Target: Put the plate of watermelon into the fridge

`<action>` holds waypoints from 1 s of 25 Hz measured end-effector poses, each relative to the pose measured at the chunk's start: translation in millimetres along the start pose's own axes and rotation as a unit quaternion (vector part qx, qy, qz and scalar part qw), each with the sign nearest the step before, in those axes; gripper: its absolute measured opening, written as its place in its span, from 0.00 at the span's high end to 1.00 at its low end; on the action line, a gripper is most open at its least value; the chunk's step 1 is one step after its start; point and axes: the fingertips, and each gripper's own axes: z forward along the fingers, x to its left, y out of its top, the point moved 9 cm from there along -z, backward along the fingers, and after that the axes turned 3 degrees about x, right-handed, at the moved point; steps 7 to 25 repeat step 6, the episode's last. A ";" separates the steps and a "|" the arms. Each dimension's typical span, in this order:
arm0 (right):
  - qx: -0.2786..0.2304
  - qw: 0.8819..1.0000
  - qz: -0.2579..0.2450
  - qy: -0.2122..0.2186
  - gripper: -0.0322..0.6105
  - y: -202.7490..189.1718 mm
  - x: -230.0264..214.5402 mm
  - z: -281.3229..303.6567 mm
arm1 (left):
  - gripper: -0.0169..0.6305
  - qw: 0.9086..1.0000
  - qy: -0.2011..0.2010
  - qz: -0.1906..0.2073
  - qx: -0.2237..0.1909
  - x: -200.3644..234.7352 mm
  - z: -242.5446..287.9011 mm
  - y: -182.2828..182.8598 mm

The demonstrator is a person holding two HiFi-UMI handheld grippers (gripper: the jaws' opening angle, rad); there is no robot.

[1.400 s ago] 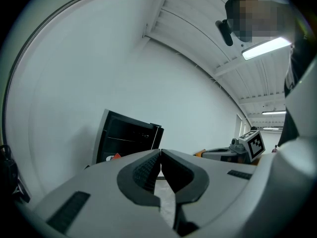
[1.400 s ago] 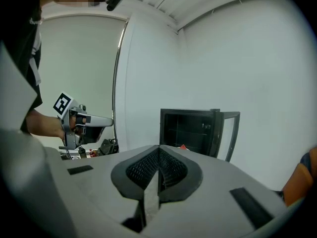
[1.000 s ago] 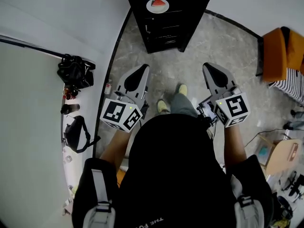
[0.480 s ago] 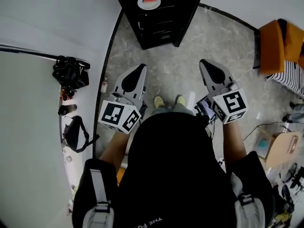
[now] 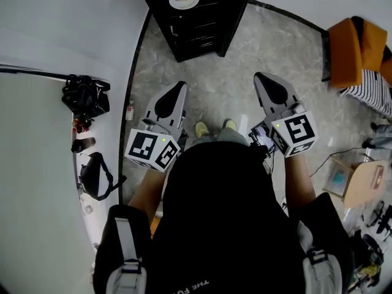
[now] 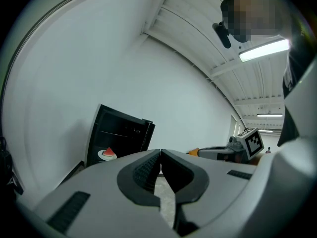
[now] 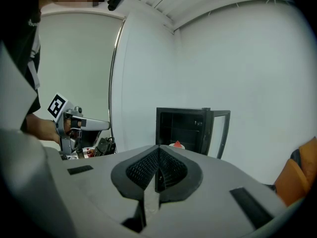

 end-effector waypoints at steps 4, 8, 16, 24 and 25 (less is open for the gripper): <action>-0.001 1.000 -0.001 -0.005 0.94 3.6 0.2 -6.0 | 0.95 1.000 -0.004 0.003 -0.003 -3.9 2.0 2.8; -0.002 1.000 -0.004 -0.006 0.94 5.5 -0.3 -8.0 | 0.95 1.000 -0.008 0.005 -0.006 -5.7 3.4 5.3; -0.002 1.000 -0.004 -0.006 0.94 5.5 -0.3 -8.0 | 0.95 1.000 -0.008 0.005 -0.006 -5.7 3.4 5.3; -0.002 1.000 -0.004 -0.006 0.94 5.5 -0.3 -8.0 | 0.95 1.000 -0.008 0.005 -0.006 -5.7 3.4 5.3; -0.002 1.000 -0.004 -0.006 0.94 5.5 -0.3 -8.0 | 0.95 1.000 -0.008 0.005 -0.006 -5.7 3.4 5.3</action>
